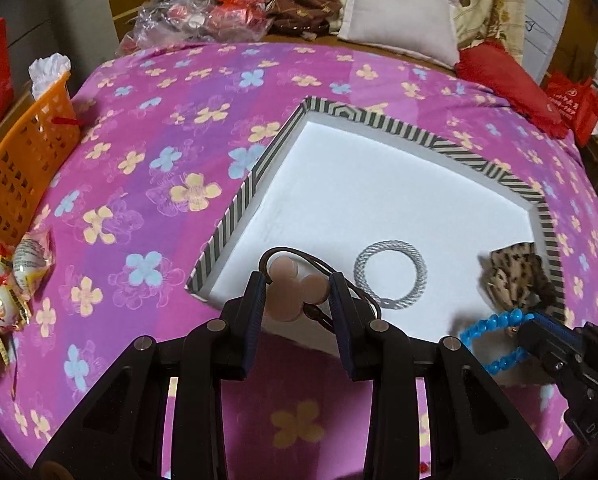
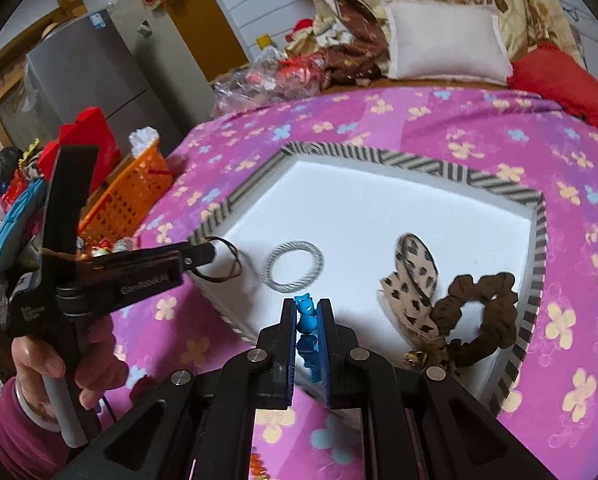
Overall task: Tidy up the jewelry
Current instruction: 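Open right tool to drop blue bracelet while left tool releases Mickey hair tie in tray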
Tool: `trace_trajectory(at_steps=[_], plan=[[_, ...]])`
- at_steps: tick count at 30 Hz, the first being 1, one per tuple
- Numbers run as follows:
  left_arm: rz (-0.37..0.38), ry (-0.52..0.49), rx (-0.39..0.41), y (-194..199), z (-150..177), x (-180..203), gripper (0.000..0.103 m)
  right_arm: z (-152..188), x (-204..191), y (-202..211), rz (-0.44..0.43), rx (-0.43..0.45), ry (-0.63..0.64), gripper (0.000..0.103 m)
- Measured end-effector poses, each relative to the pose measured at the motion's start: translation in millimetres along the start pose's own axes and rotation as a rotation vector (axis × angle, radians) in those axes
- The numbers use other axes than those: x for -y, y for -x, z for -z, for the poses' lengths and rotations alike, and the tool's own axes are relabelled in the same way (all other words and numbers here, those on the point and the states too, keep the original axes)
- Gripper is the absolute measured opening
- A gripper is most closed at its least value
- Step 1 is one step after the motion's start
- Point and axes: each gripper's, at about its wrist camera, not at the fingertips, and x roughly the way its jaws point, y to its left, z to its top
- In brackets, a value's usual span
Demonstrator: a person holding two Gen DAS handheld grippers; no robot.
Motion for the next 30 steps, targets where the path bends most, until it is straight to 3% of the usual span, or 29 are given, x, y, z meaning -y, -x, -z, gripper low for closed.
trace_trajectory(at_steps=[5,13,14,17,22,30], plan=[[-0.014,0.009,-0.025,-16.3,-0.3,0.2,0.031,-1.1,24.4,-14.0,0.040,-0.041,-0.037,0.009],[-0.026,0.012,-0.035,-30.0,1.7,2.1,0.031,8.3,22.7,-30.5,0.095,-0.089,0.012,0.009],[-0.024,0.015,-0.033,-29.8,1.7,1.8,0.031,8.4,22.2,-31.0,0.097,-0.091,0.011,0.012],[-0.013,0.019,-0.028,-28.3,2.9,1.5,0.036,12.3,21.1,-24.0,0.086,-0.072,0.010,0.041],[0.001,0.015,-0.007,-19.3,4.2,3.9,0.054,17.0,11.7,-8.7,0.094,-0.045,0.031,0.043],[-0.001,0.000,0.025,4.0,14.4,6.9,0.056,27.9,-5.3,15.5,0.099,-0.014,0.063,0.043]])
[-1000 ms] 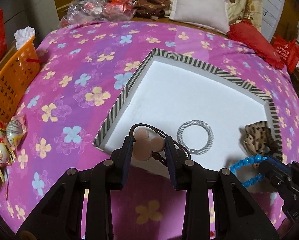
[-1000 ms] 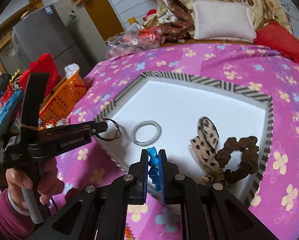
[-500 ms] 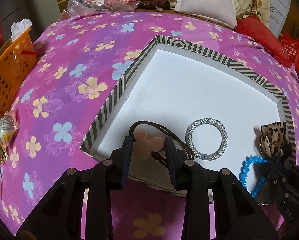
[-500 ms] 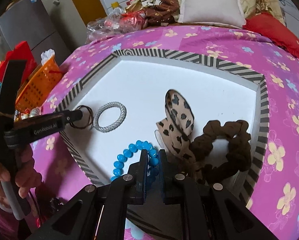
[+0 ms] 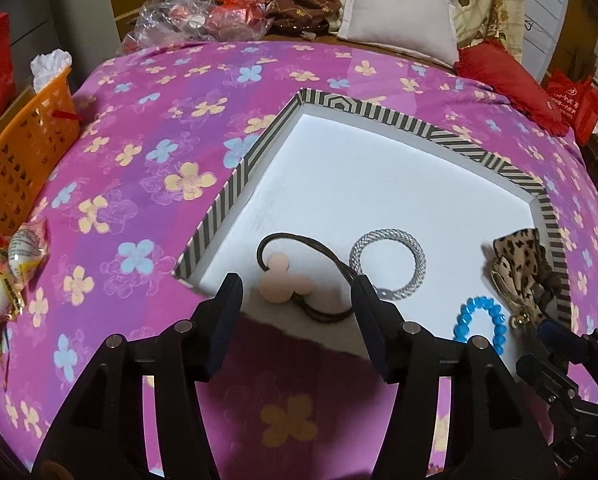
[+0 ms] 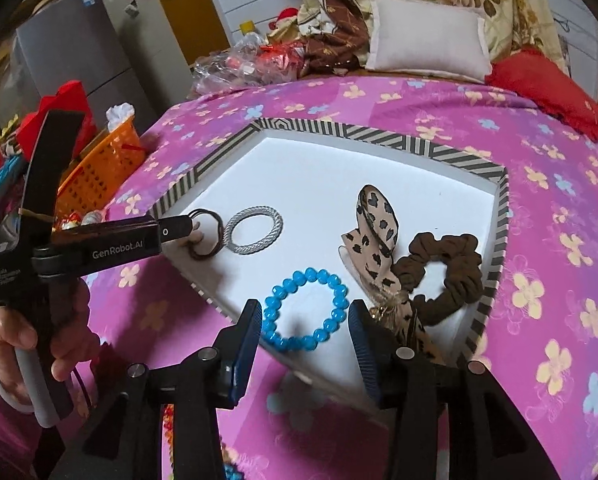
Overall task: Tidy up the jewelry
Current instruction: 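Open right tool to drop blue bracelet while left tool releases Mickey hair tie in tray, then move both tools back toward the black scrunchie and orange beaded bracelet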
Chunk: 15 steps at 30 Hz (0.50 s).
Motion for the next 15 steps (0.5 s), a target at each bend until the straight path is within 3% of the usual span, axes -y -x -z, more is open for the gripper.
trace_trajectory(at_steps=[13,15], plan=[[-0.030,-0.022,0.062,50.9,29.8,0.3,0.057,27.3,-10.8,32.7,0.013,0.005,-0.014,0.046],[-0.022,-0.018,0.066,58.9,36.7,-0.8,0.057,32.7,-12.9,37.9,0.013,0.008,-0.011,0.053]])
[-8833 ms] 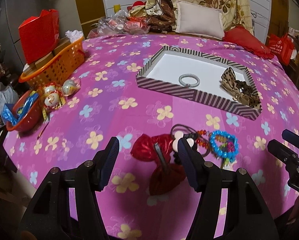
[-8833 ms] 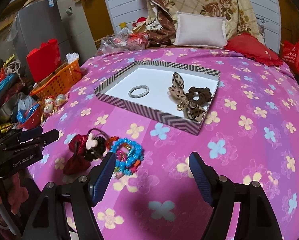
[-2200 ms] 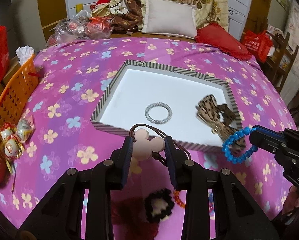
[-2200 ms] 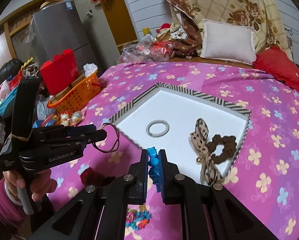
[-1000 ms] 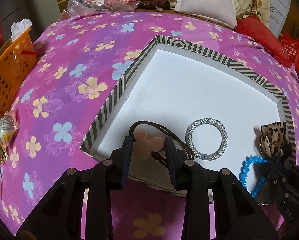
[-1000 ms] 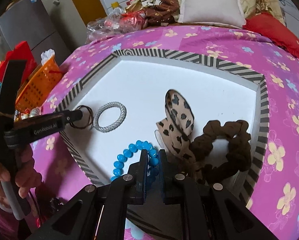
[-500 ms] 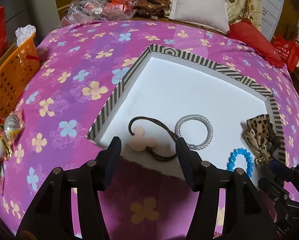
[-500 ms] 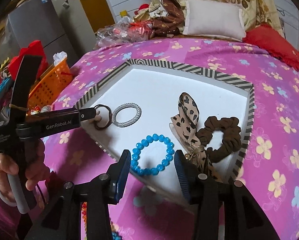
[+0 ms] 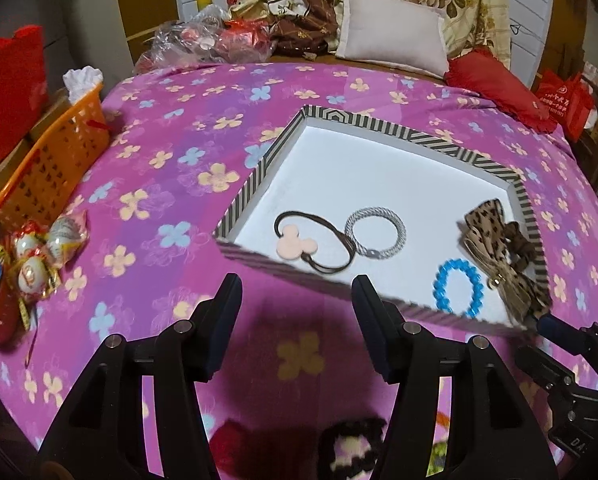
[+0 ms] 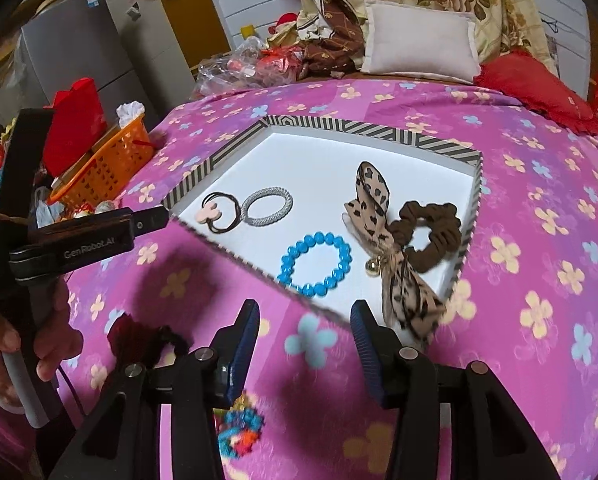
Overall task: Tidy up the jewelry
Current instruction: 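Move both tools back toward the black scrunchie and orange beaded bracelet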
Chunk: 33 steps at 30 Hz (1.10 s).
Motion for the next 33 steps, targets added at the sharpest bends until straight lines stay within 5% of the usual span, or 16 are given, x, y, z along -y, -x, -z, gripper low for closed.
trace_trajectory(at_steps=[3,33], plan=[[0.004,-0.002,0.002,10.4,10.8,-0.5,0.057,10.3,-5.7,9.6,0.006,0.013,0.007,0.063],[0.021,0.132,-0.109,50.4,119.6,-71.8,0.057,80.9,-27.2,28.4,-0.007,-0.067,0.055,0.063]])
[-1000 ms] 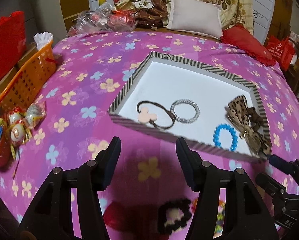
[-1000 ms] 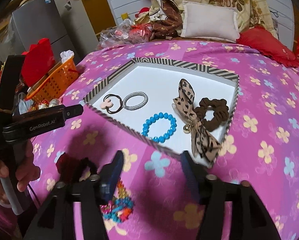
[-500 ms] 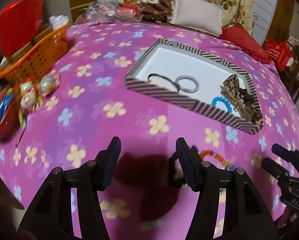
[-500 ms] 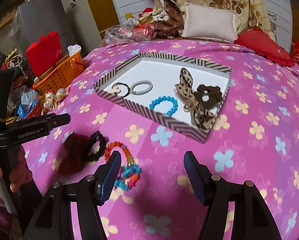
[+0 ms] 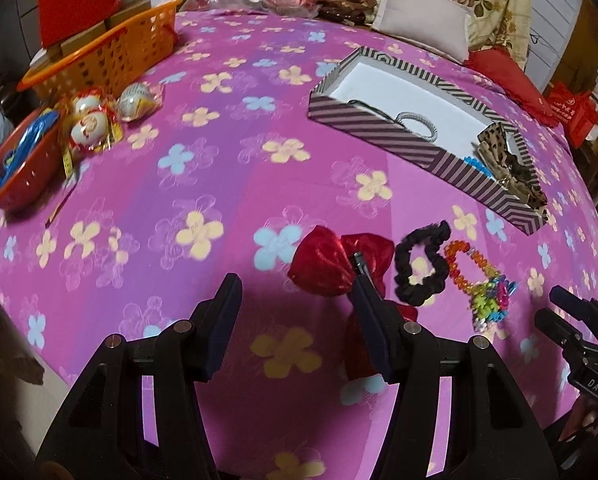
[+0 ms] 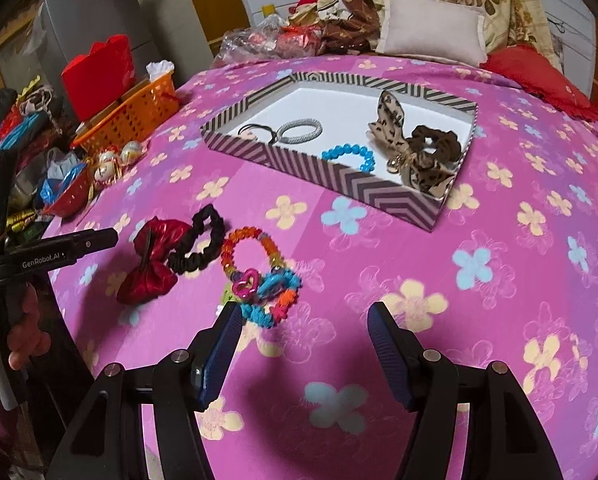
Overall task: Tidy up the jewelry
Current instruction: 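Move both tools back toward the black scrunchie and orange beaded bracelet, then grasp black scrunchie with left tool while right tool grasps orange beaded bracelet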
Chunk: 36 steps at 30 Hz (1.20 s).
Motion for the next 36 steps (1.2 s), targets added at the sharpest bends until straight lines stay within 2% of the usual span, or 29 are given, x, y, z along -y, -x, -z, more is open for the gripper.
trace_trajectory(at_steps=[6,16,22,36], plan=[[0.022,-0.016,-0.002,-0.9,-4.8,9.1,0.057,-0.8,-1.3,-2.1,0.000,-0.005,0.001,0.063],[0.081,-0.197,-0.021,-20.4,-14.0,57.6,0.059,-0.7,-1.5,-4.8,0.002,-0.019,0.015,0.063],[0.069,-0.277,-0.026,-36.1,-20.4,77.2,0.060,0.8,2.4,-8.4,-0.013,-0.033,0.012,0.063],[0.072,-0.340,-0.038,-61.4,-31.7,98.0,0.060,-26.1,3.3,-19.9,-0.070,-0.034,-0.001,0.063]])
